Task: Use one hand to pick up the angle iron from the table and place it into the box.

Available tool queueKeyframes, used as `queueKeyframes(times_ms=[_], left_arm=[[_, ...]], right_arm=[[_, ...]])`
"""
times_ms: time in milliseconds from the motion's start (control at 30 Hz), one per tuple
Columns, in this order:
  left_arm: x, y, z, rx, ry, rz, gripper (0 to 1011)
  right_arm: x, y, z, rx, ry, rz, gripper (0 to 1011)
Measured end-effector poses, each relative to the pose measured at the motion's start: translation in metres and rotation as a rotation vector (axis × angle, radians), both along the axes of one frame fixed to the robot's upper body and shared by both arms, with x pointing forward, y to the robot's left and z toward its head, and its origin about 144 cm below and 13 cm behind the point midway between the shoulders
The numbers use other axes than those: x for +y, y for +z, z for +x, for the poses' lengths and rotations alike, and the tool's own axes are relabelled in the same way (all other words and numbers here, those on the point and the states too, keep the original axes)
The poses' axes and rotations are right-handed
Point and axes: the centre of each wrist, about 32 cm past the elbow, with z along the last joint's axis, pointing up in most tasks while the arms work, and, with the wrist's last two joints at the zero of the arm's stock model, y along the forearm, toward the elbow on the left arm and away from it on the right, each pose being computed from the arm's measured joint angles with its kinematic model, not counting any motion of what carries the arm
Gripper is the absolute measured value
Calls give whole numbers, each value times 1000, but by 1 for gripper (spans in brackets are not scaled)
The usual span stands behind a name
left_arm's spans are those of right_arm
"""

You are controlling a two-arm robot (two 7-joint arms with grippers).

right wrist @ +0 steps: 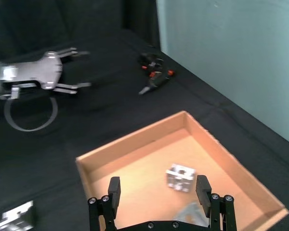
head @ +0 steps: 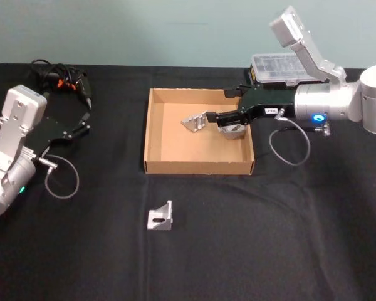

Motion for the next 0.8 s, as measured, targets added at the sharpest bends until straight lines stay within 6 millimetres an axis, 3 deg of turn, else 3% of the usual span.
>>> queueKeyframes(times_ms=[467,800], left_arm=[[0,0,0,0,0,0,1000],[0,0,0,0,0,0,1000]], right_arm=[[-17,-16,-63,-13,144,43,1000],[-15,-27,-85,-10,243,66,1002]])
